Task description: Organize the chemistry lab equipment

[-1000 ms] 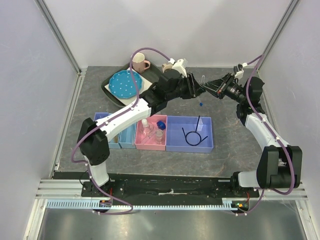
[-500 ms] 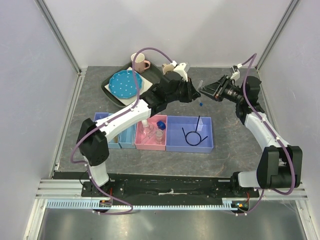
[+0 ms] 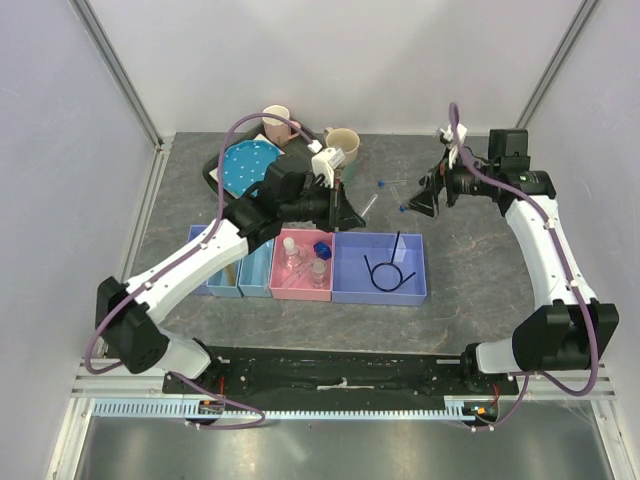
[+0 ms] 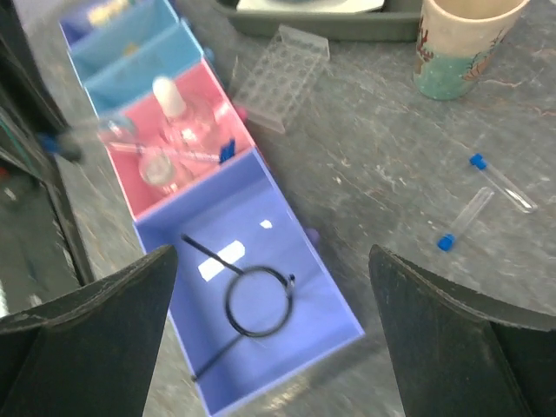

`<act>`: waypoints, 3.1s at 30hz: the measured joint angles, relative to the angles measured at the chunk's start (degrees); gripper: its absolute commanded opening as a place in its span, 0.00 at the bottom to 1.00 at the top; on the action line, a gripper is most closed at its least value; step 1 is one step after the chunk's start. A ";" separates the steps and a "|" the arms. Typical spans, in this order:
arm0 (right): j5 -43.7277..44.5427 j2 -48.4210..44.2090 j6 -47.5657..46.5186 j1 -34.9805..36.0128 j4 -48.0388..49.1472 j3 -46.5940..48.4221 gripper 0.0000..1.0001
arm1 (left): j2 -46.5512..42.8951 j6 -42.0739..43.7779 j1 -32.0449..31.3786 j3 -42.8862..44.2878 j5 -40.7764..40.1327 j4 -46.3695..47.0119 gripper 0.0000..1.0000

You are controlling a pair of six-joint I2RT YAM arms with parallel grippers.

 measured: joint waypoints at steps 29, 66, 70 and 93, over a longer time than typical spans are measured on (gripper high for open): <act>4.46 -0.85 -56.72 30.99 -26.49 -0.26 0.33 | -2.71 0.63 2.29 -4.94 29.99 -15.28 0.02; -7.19 -1.03 -4.35 28.92 10.82 -14.58 0.08 | -41.99 -9.49 9.88 -44.19 7.61 37.42 0.93; -9.86 -1.03 8.15 28.85 21.59 -17.20 0.08 | -38.27 -11.17 9.18 -45.68 6.27 44.13 0.93; -12.28 -0.17 30.97 28.81 44.63 -21.18 0.08 | -26.75 -20.72 7.63 -46.14 -0.98 54.16 0.35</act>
